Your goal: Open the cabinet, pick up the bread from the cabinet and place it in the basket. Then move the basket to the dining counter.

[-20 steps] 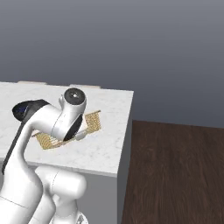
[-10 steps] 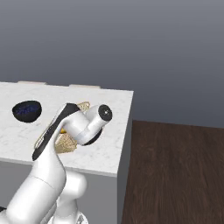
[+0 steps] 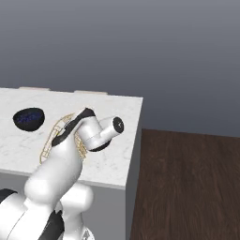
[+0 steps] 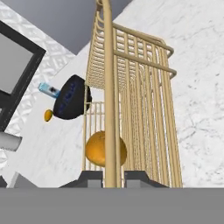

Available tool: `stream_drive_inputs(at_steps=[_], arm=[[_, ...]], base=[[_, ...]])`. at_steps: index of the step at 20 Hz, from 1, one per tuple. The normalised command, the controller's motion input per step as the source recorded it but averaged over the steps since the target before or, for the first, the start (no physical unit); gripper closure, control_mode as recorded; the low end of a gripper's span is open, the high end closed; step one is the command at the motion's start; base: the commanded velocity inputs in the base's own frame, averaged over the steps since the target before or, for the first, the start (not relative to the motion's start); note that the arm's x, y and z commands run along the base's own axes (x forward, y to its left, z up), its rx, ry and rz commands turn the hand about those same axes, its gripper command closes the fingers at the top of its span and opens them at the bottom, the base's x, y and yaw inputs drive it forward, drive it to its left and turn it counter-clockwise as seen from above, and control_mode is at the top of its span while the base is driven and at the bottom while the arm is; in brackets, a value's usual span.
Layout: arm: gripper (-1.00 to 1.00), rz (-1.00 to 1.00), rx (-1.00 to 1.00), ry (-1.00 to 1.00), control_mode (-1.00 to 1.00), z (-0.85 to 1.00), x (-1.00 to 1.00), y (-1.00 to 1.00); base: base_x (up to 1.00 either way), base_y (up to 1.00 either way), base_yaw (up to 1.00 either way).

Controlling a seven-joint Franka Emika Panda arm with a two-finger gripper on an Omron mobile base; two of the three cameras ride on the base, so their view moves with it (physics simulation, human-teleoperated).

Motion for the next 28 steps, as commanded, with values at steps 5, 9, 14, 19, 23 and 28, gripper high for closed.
stream_drive_inputs(at_steps=[5,9,14,19,23,28], arm=[[1.0,0.01,0.0,0.05,-1.0,-0.16,0.66,0.0],[1.0,0.0,0.0,0.13,-1.0,-0.45,0.62,0.0],[1.0,0.0,0.0,0.18,-1.0,-0.61,0.46,0.0],[1.0,0.0,0.01,0.02,-1.0,-0.54,0.25,-0.01],[1.0,0.02,0.0,0.02,-1.0,-0.23,0.01,0.0],[-1.0,0.02,0.0,0.05,-1.0,0.0,0.0,0.02]], base=[[0.0,0.0,0.0],[0.0,0.0,0.0],[0.0,0.0,0.0],[0.0,0.0,0.0],[0.0,0.0,0.0],[0.0,0.0,0.0]])
